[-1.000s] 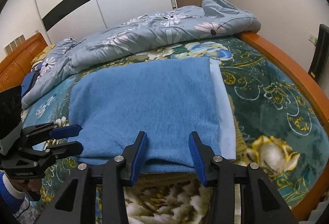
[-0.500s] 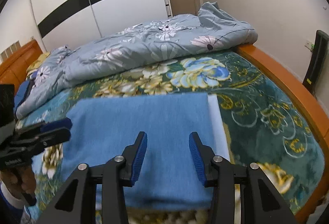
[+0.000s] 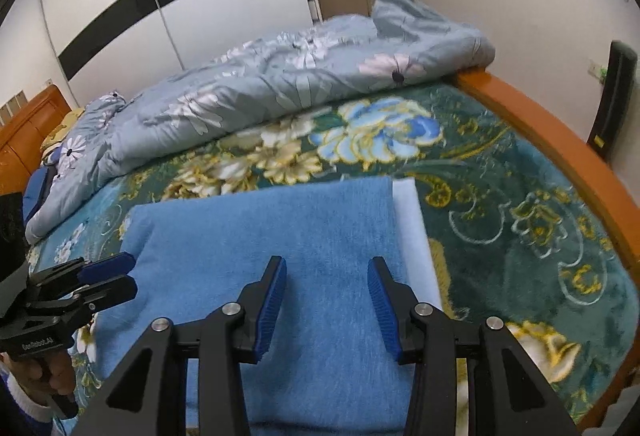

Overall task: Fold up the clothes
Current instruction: 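Lower the sweatshirt onto the stack and open both grippers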

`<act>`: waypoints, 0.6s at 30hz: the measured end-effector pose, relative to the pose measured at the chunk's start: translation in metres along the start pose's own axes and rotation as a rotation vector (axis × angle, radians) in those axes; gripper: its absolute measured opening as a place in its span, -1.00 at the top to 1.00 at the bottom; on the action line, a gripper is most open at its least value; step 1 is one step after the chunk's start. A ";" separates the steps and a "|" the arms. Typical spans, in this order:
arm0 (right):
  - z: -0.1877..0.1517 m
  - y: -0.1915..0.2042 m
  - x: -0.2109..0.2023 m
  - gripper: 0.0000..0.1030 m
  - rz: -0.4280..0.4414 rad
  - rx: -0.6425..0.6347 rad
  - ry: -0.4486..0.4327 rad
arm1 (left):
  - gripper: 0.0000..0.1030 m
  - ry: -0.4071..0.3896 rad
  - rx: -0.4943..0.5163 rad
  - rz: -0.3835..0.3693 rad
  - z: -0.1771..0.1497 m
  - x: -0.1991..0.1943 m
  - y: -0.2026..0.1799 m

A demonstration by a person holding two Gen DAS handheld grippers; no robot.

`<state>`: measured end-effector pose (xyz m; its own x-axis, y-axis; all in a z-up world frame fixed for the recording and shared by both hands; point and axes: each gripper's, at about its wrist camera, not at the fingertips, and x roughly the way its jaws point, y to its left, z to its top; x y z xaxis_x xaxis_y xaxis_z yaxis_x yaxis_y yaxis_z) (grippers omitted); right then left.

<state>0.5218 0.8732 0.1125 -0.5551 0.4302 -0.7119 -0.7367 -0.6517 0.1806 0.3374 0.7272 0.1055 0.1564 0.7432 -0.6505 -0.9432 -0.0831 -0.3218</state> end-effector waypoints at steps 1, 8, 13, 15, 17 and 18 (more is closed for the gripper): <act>-0.001 0.002 -0.007 0.10 0.004 -0.004 -0.015 | 0.11 -0.006 0.005 0.009 -0.001 -0.004 -0.002; -0.035 0.009 -0.038 0.10 0.001 -0.006 -0.048 | 0.04 0.001 0.048 0.071 -0.025 -0.018 -0.015; -0.061 0.017 -0.044 0.10 -0.033 -0.033 -0.028 | -0.03 0.024 0.030 0.085 -0.046 -0.019 -0.018; -0.070 0.021 -0.047 0.08 -0.043 -0.043 -0.027 | -0.10 0.020 0.007 0.095 -0.053 -0.022 -0.018; -0.078 0.025 -0.050 -0.02 -0.052 -0.047 -0.024 | -0.18 0.017 -0.013 0.109 -0.059 -0.025 -0.019; -0.083 0.027 -0.051 -0.04 -0.054 -0.048 -0.025 | -0.18 0.013 -0.019 0.115 -0.062 -0.026 -0.020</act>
<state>0.5623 0.7819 0.0978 -0.5247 0.4805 -0.7027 -0.7470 -0.6558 0.1094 0.3700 0.6683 0.0864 0.0515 0.7194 -0.6927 -0.9494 -0.1798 -0.2574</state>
